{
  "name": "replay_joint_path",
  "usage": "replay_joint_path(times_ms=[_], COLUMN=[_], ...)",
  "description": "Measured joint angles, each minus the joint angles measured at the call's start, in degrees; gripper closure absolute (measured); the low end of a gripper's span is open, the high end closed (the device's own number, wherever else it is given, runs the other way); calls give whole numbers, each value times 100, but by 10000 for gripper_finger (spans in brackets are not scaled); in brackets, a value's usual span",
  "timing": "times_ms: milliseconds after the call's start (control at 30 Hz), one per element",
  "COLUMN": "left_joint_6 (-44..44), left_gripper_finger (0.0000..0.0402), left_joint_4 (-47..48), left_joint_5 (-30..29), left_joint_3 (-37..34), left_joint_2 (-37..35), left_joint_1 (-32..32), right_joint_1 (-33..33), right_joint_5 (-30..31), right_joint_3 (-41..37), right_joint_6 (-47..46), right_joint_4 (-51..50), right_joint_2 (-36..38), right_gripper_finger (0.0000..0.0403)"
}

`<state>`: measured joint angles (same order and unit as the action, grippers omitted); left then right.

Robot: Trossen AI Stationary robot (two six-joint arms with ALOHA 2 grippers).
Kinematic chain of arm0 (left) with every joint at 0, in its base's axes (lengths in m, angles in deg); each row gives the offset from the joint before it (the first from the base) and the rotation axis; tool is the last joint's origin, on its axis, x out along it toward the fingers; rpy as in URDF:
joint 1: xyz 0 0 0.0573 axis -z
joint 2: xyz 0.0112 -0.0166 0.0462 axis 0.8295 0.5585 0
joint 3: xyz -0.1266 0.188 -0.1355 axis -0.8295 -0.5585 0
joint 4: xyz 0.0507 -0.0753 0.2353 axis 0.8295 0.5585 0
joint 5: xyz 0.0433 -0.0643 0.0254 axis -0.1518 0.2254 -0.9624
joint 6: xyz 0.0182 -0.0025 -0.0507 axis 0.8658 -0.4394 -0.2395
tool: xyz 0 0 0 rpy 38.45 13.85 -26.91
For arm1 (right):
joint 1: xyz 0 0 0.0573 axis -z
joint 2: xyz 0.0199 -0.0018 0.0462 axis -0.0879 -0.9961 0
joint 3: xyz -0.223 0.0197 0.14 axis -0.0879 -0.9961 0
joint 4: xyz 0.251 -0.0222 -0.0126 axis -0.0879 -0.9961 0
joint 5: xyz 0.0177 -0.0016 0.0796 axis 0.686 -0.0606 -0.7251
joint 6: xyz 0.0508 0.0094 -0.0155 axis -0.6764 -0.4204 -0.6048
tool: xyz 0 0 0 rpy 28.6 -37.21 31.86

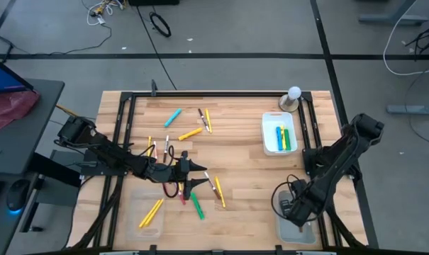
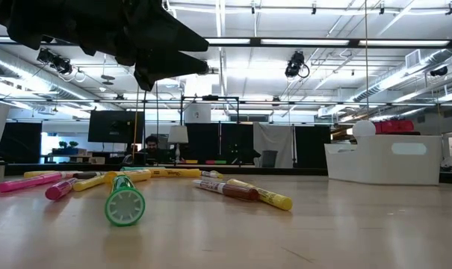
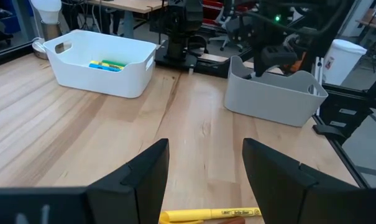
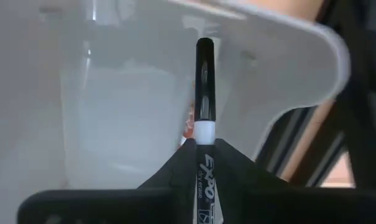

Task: Pick & Place Markers
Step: Put the black marker into the gray bin, then put the yellow pen into the transparent bin

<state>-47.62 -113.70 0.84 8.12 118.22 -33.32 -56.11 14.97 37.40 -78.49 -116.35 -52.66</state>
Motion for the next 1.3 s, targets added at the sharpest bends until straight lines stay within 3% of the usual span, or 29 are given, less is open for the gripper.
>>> replay_joint_path(times_ms=[167,333,567,800,933,1167,1300], left_joint_6=[-3,-11,-59,-117,-261,-459,-811], left_gripper_finger=[191,191,191,191,191,191,191], left_joint_4=[0,2,-7,-22,-24,-40,187], left_joint_5=[0,0,0,0,0,-6,-333], left_joint_3=[0,0,0,0,0,0,0], left_joint_2=[0,0,0,0,0,0,0], left_joint_1=[0,0,0,0,0,57,123], right_joint_1=[0,-28,-31,74,401,953,1451], right_joint_5=[44,779,855,1644,2371,5165,5395], right_joint_3=[2,2,2,7,8,9,11], right_joint_6=[26,618,870,1774,3322,7725,9060], right_joint_4=[65,128,526,1690,2391,4306,5548], right_joint_2=[-133,-38,767,1434,1415,738,60], right_gripper_finger=[323,291,263,267,273,275,275])
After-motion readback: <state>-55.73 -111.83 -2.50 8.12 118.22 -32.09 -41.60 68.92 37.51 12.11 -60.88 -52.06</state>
